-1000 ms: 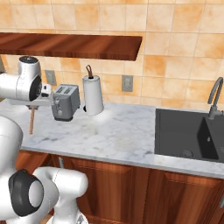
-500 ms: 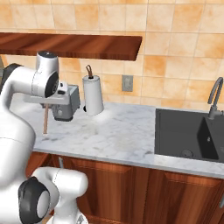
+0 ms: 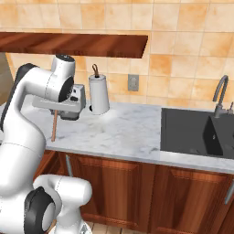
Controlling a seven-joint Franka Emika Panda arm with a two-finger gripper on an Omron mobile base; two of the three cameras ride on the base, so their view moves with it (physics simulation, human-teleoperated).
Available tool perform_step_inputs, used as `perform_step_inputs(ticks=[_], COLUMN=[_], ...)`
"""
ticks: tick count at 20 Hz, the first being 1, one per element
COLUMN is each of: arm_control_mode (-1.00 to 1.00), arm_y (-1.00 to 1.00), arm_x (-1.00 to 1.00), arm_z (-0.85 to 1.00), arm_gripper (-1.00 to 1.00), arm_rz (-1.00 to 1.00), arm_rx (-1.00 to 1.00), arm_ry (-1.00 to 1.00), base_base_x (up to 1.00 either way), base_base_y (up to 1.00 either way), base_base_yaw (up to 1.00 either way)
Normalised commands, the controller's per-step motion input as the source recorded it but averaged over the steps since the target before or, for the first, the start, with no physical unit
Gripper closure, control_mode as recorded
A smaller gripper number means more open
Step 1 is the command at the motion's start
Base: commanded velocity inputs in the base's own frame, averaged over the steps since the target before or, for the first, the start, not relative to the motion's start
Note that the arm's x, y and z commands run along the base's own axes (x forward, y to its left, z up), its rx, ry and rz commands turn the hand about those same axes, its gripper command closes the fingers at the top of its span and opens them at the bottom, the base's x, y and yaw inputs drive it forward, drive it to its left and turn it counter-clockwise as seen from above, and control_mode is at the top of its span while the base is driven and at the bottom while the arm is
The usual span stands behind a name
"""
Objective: Take a straw from the drawer in front and place it inside the glass cup on the dining counter.
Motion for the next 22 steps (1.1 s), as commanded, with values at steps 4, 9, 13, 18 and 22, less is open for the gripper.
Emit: perform_step_inputs(ticks=[4, 9, 13, 18, 22], arm_control_mode=[1.00, 1.00, 1.00, 1.00, 1.00], arm_y=[0.00, 0.00, 0.00, 0.00, 0.00], arm_x=[0.00, 0.00, 0.00, 0.00, 0.00], arm_z=[0.00, 0.00, 0.00, 0.00, 0.00], arm_gripper=[1.00, 1.00, 1.00, 1.00, 1.00], arm_rz=[0.00, 0.00, 0.00, 0.00, 0.00], arm_rx=[0.00, 0.00, 0.00, 0.00, 0.00], arm_ry=[0.00, 0.00, 0.00, 0.00, 0.00], base_base_x=[-0.97, -0.20, 0.00, 0.00, 0.00], base_base_y=[-0.18, -0.16, -0.16, -0.27, -0.35], base_base_yaw=[-0.07, -0.32, -0.77, -0.77, -0.70])
